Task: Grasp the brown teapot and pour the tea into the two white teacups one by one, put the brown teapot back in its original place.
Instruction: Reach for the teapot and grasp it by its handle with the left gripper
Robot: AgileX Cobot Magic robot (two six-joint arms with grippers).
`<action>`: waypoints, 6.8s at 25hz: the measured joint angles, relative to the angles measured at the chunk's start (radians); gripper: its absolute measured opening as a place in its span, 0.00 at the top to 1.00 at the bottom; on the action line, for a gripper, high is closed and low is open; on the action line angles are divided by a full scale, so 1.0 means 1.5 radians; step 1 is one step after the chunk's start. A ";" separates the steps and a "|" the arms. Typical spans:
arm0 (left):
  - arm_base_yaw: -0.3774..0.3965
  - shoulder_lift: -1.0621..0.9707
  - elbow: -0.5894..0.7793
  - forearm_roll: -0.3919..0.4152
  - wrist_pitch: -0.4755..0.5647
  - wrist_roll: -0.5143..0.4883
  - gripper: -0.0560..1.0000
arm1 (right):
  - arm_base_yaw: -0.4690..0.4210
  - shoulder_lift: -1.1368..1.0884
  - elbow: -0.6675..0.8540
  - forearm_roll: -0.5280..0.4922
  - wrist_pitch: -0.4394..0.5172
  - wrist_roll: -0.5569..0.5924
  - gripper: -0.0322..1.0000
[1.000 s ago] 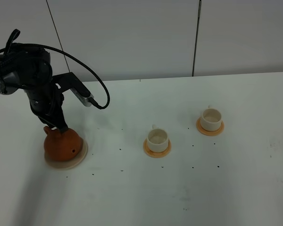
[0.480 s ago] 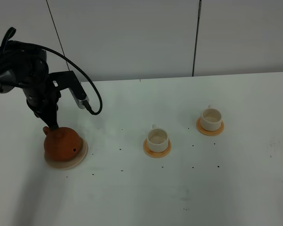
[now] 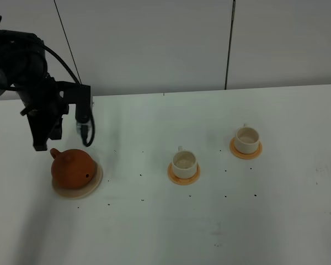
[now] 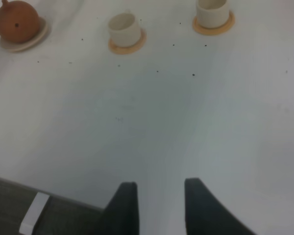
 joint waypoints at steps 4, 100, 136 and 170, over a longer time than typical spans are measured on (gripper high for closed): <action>0.006 0.000 -0.001 -0.005 0.022 0.124 0.83 | 0.000 0.000 0.000 0.000 0.000 0.000 0.74; 0.031 0.053 -0.009 -0.053 0.007 0.389 0.62 | 0.000 0.000 0.000 0.000 -0.001 0.000 0.74; 0.045 0.053 -0.007 -0.043 0.023 0.388 0.62 | 0.000 0.000 0.000 0.000 -0.001 0.000 0.74; 0.047 0.070 -0.007 -0.053 -0.005 0.389 0.62 | 0.000 0.000 0.000 0.000 -0.001 0.000 0.74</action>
